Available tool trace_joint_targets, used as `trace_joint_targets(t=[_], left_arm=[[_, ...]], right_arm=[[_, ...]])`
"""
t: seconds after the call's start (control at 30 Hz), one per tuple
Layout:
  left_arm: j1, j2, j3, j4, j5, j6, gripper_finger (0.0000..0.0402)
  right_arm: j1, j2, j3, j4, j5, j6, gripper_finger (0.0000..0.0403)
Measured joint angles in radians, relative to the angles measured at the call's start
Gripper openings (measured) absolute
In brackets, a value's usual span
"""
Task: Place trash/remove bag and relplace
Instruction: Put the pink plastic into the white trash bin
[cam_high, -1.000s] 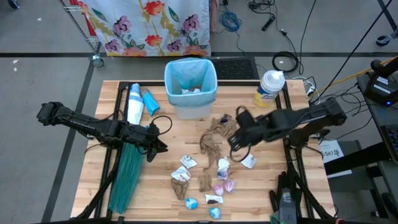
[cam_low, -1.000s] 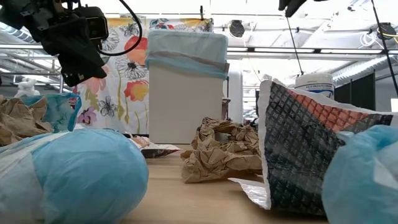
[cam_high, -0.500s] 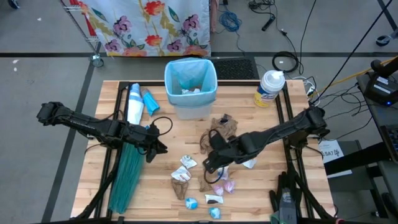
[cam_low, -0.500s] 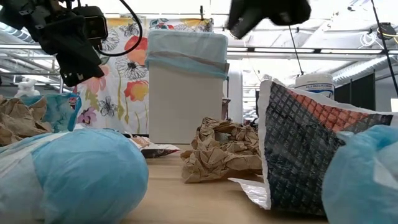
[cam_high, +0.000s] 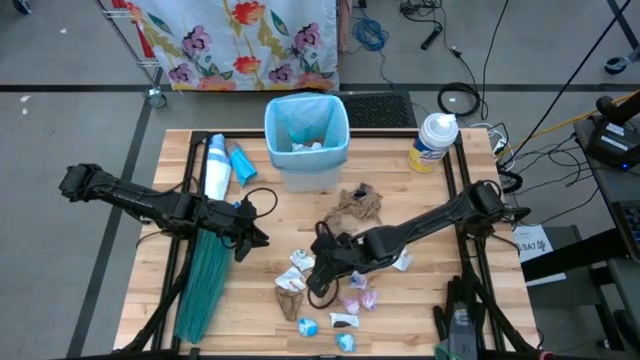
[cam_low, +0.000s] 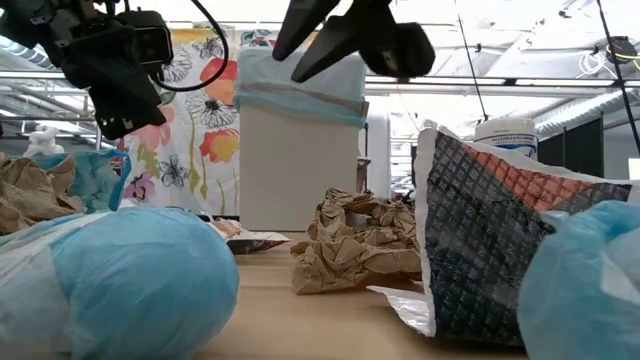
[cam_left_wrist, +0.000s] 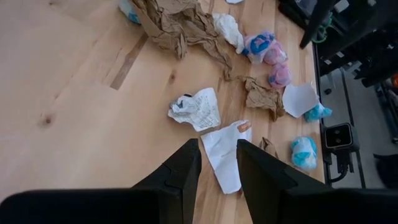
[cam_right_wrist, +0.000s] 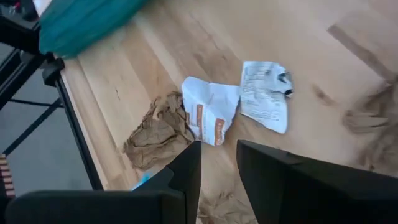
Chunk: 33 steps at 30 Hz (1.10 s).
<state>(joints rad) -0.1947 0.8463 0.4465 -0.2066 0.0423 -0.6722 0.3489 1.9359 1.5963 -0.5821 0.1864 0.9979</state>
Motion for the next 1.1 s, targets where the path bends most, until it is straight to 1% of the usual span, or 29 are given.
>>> trace_joint_targets(t=[0.2, 0.3, 0.4, 0.57, 0.7, 0.9, 1.1], left_arm=[[0.000, 0.000, 0.000, -0.027, 0.001, 0.005, 0.0109], [0.000, 0.000, 0.000, -0.027, 0.001, 0.005, 0.0109], [0.000, 0.000, 0.000, -0.028, 0.001, 0.006, 0.0109], [0.000, 0.000, 0.000, -0.028, 0.001, 0.006, 0.0109], [0.000, 0.000, 0.000, -0.028, 0.001, 0.001, 0.0109], [0.000, 0.000, 0.000, -0.027, 0.001, 0.000, 0.0109], [0.000, 0.000, 0.000, -0.027, 0.000, -0.001, 0.0109]], right_arm=[[0.007, 0.031, 0.000, 0.004, -0.056, -0.020, 0.0093], [0.020, 0.041, 0.000, -0.007, -0.066, -0.033, 0.0093], [0.034, 0.041, 0.000, -0.066, -0.064, -0.026, 0.0093], [0.047, 0.038, 0.000, -0.237, -0.067, 0.045, 0.0093], [0.052, 0.037, 0.000, -0.350, -0.117, 0.106, 0.0093], [0.067, 0.036, 0.000, -0.436, -0.153, 0.178, 0.0093], [0.091, 0.036, 0.000, -0.472, -0.149, 0.181, 0.0093]])
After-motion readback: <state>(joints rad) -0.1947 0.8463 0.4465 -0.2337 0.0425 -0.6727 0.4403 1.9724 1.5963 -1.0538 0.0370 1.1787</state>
